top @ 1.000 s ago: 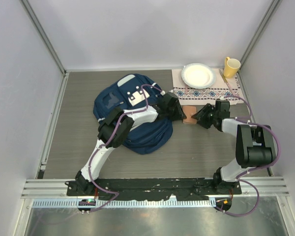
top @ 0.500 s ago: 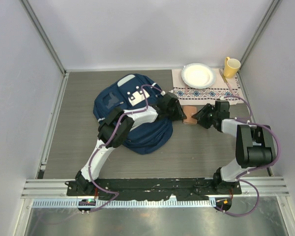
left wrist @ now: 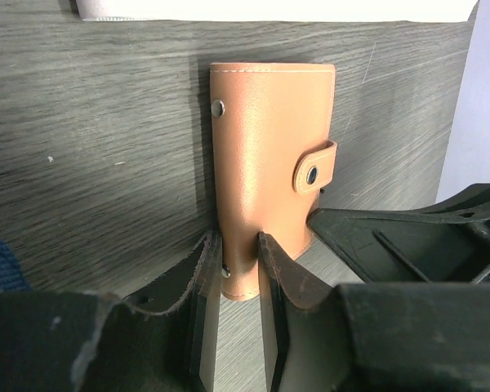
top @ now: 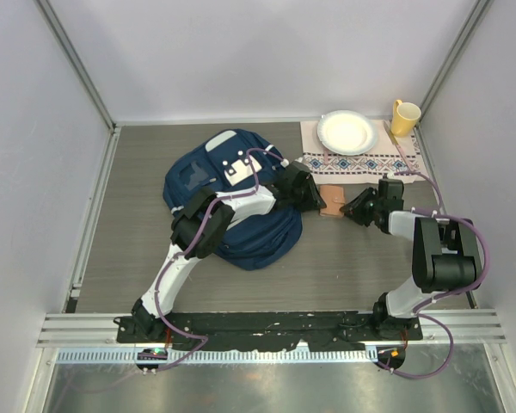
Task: Pack the student bag
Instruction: Pick up the stationery from the center of the board.
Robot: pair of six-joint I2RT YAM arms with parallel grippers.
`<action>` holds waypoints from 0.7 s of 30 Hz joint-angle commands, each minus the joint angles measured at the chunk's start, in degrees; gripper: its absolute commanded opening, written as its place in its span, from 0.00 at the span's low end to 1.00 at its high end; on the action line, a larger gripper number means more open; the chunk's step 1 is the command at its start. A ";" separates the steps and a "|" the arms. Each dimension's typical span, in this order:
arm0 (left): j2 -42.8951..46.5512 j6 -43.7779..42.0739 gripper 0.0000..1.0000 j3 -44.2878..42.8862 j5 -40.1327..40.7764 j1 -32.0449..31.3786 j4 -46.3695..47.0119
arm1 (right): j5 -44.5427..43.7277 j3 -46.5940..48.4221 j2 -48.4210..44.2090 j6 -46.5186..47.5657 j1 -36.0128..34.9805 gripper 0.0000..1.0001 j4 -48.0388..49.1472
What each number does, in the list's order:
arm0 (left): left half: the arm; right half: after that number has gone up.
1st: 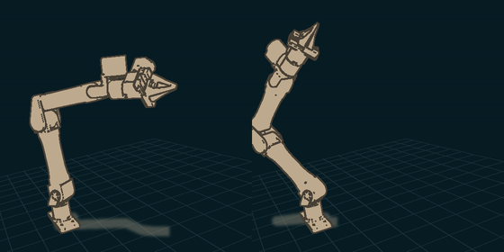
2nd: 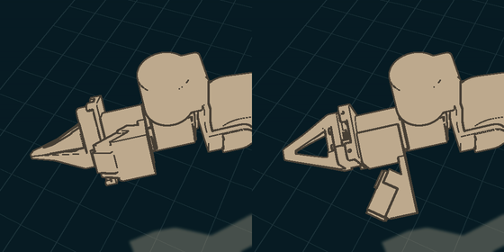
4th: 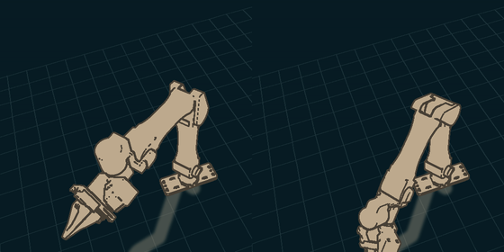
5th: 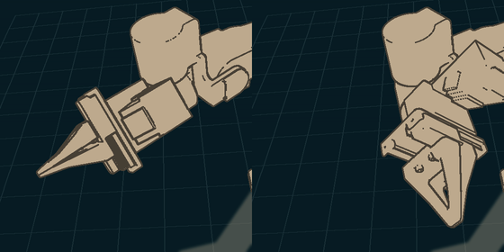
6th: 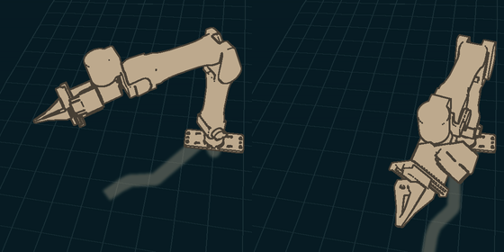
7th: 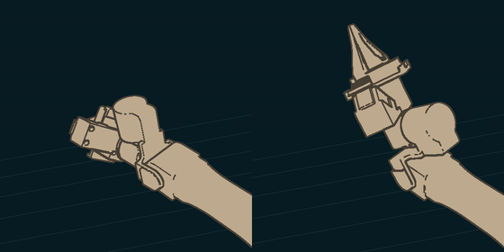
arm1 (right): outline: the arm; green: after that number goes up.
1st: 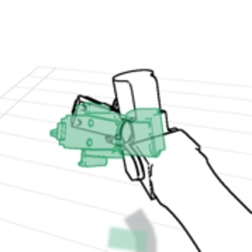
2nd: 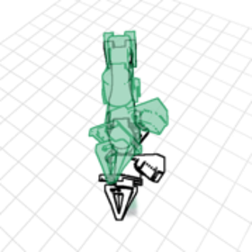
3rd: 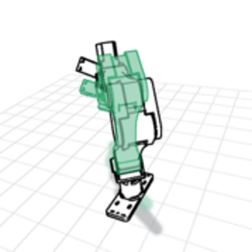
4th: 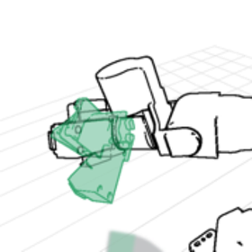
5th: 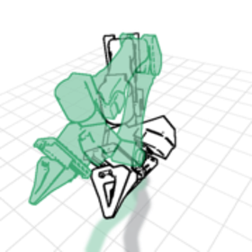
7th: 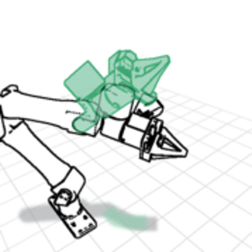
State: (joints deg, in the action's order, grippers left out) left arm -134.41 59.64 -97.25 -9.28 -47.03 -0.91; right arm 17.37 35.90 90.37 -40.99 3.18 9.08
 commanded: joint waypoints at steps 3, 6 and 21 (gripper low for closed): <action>-2.52 -0.57 0.27 1.63 -1.97 -0.70 -1.91 | 4.52 -0.48 -3.97 -2.16 -0.81 0.14 4.10; -2.61 -0.40 0.27 1.80 -2.06 -0.61 -1.73 | 4.61 -0.83 -4.15 -2.25 -0.81 0.08 4.63; -2.52 0.04 0.26 2.24 -2.76 -0.61 -0.76 | 5.93 -1.45 -1.77 -3.13 -0.81 0.26 6.12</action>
State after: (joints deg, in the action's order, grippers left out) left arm -134.41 59.70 -96.66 -9.96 -46.74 0.21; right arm 19.49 34.50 88.44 -42.65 3.33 11.29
